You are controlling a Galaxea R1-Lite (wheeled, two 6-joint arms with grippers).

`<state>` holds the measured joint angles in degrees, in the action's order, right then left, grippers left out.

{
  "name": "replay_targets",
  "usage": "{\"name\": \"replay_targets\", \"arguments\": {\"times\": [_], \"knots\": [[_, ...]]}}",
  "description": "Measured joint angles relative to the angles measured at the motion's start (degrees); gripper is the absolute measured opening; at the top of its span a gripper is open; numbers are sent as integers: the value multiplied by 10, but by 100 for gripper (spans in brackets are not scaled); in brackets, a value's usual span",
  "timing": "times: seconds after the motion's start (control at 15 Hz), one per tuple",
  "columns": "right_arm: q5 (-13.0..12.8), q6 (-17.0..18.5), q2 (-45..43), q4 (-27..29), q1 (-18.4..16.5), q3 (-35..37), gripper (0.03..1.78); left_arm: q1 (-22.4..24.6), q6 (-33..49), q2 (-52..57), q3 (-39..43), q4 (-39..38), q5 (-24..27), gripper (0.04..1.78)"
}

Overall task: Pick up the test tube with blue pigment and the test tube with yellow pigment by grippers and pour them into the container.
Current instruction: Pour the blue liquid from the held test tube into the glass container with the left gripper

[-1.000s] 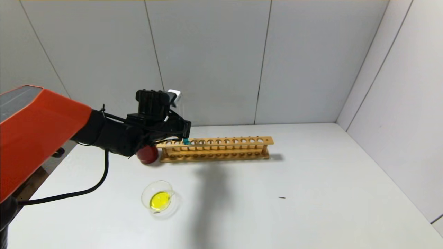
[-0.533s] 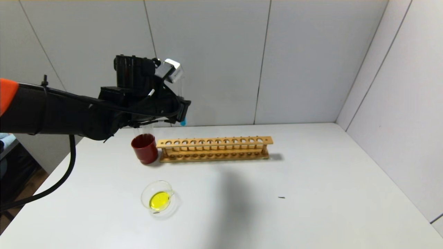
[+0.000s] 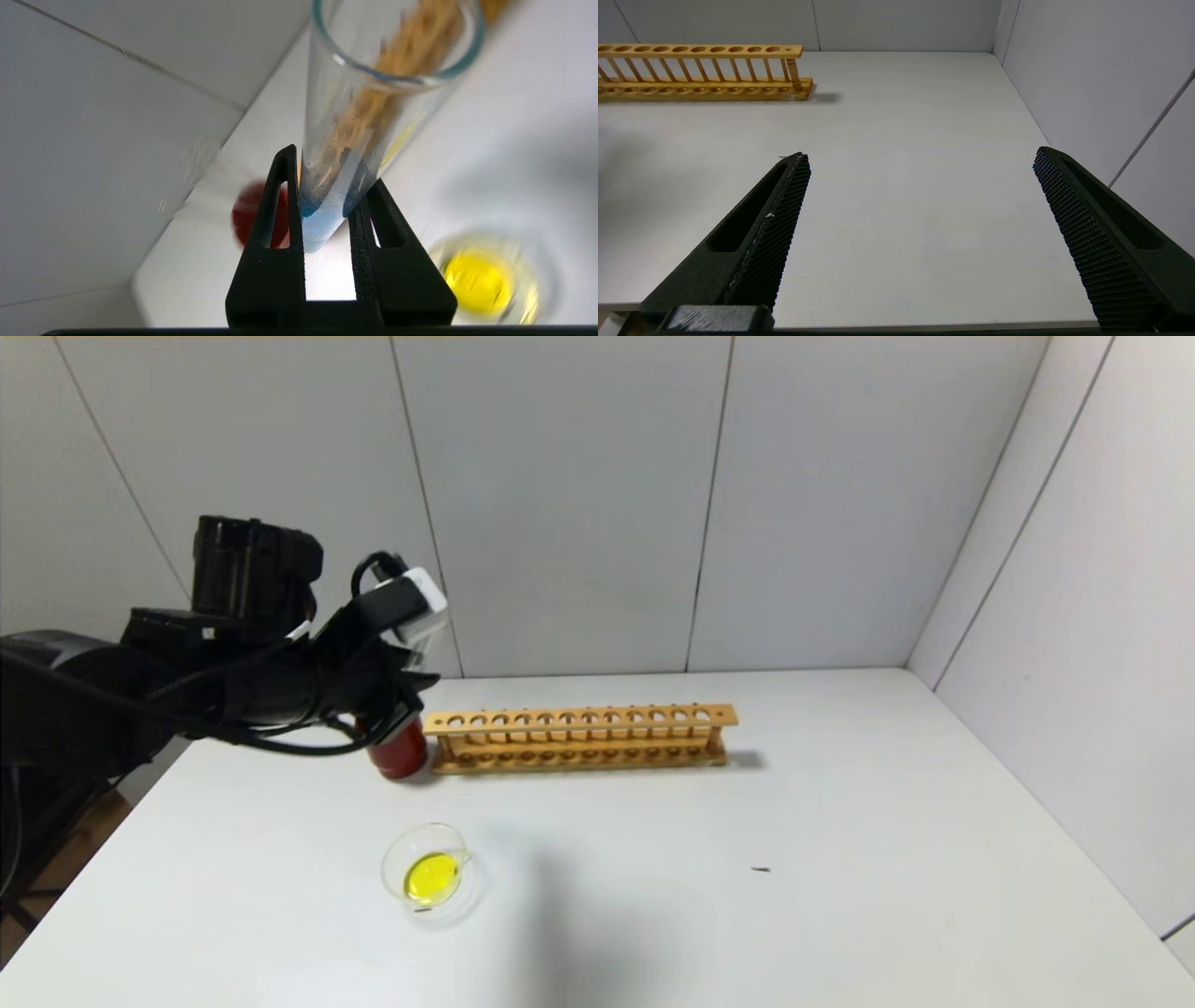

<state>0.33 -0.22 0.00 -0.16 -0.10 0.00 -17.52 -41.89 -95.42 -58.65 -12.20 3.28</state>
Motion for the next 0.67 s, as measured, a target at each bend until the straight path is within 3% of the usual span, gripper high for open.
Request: {"name": "replay_targets", "arguments": {"times": [0.27,0.67], "knots": [[0,0,0,0,0,0,175,58,-220,50,60,5,-22,32],[0,0,0,0,0,0,175,66,-444,56,126,-16,-24,32]]}}
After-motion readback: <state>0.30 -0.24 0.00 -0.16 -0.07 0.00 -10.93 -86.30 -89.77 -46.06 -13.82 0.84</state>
